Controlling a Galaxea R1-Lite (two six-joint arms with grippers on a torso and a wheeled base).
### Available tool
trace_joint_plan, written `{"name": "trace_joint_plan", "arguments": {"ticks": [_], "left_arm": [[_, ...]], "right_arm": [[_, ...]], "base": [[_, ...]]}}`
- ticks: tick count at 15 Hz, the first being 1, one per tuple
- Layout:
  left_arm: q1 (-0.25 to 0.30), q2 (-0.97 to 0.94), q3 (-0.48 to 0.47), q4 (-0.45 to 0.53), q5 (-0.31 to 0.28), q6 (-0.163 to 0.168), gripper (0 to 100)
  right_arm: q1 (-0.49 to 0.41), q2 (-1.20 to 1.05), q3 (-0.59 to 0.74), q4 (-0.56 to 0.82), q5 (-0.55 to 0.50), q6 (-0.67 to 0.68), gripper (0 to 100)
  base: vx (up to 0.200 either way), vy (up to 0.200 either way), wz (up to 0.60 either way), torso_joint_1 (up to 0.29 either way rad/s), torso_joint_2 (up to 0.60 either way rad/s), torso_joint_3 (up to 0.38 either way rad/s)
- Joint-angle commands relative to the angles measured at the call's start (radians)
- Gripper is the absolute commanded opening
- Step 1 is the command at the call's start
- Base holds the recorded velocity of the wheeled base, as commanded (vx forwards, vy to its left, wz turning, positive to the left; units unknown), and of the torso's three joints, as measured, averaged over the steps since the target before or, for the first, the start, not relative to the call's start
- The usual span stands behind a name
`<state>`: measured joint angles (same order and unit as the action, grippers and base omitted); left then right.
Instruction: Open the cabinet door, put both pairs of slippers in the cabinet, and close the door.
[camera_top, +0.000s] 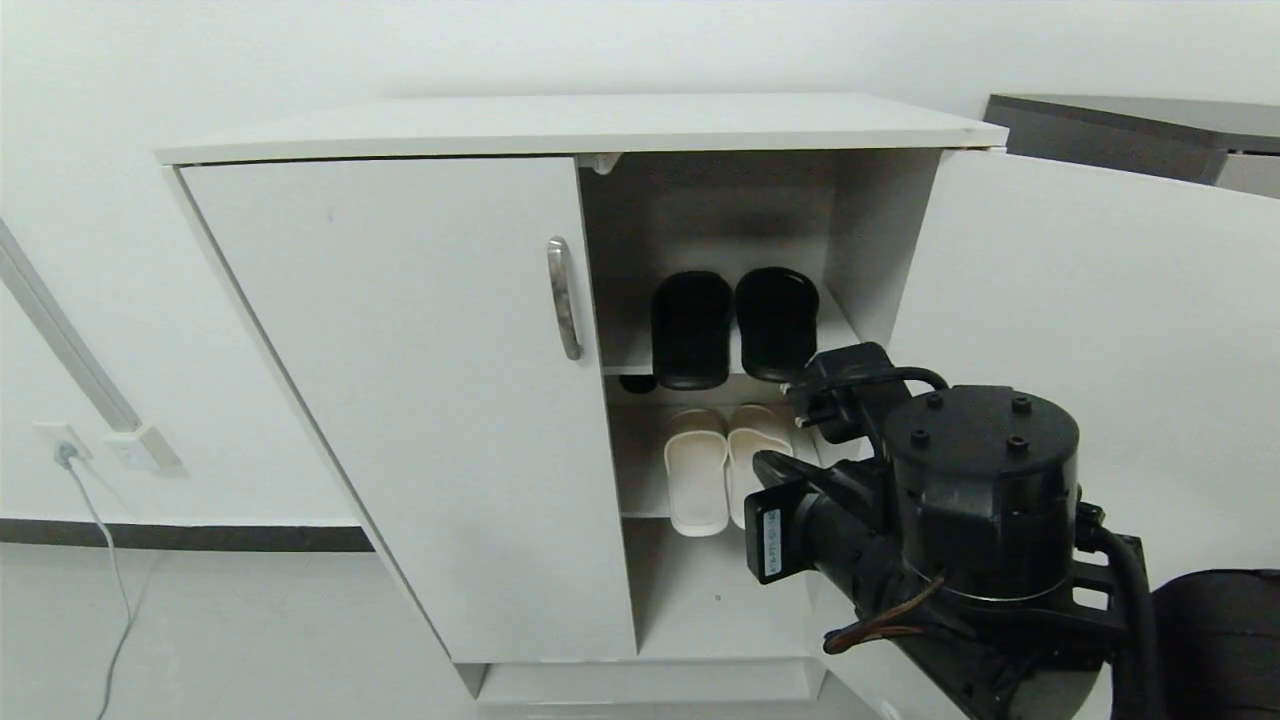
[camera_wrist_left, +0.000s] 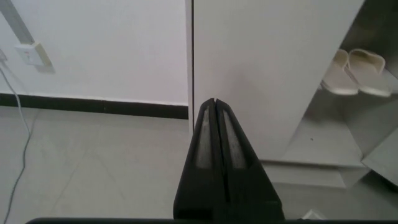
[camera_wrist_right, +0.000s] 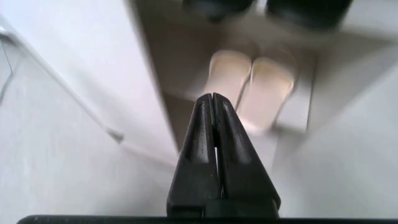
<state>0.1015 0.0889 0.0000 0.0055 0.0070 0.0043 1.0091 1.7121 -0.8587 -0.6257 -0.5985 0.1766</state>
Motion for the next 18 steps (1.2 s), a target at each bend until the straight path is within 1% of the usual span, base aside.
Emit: {"name": "trace_joint_plan", "arguments": {"ticks": [1, 5, 11, 18], "left_arm": [[0.000, 0.000, 0.000, -0.001, 0.001, 0.000, 0], [0.000, 0.000, -0.002, -0.001, 0.001, 0.000, 0], [0.000, 0.000, 0.000, -0.001, 0.001, 0.000, 0], [0.001, 0.000, 0.000, -0.001, 0.001, 0.000, 0]], "right_arm": [[0.000, 0.009, 0.004, -0.002, 0.000, 0.000, 0], [-0.021, 0.032, 0.020, -0.002, 0.013, -0.012, 0], [-0.023, 0.040, 0.024, -0.002, 0.014, -0.016, 0], [-0.023, 0.050, 0.026, -0.002, 0.014, -0.014, 0]], "base": [[-0.200, 0.000, 0.00, 0.002, 0.01, 0.002], [-0.200, 0.000, 0.00, 0.008, 0.00, 0.004], [-0.200, 0.000, 0.00, 0.000, 0.00, 0.000], [0.000, 0.000, 0.00, 0.000, 0.00, 0.000]]}}
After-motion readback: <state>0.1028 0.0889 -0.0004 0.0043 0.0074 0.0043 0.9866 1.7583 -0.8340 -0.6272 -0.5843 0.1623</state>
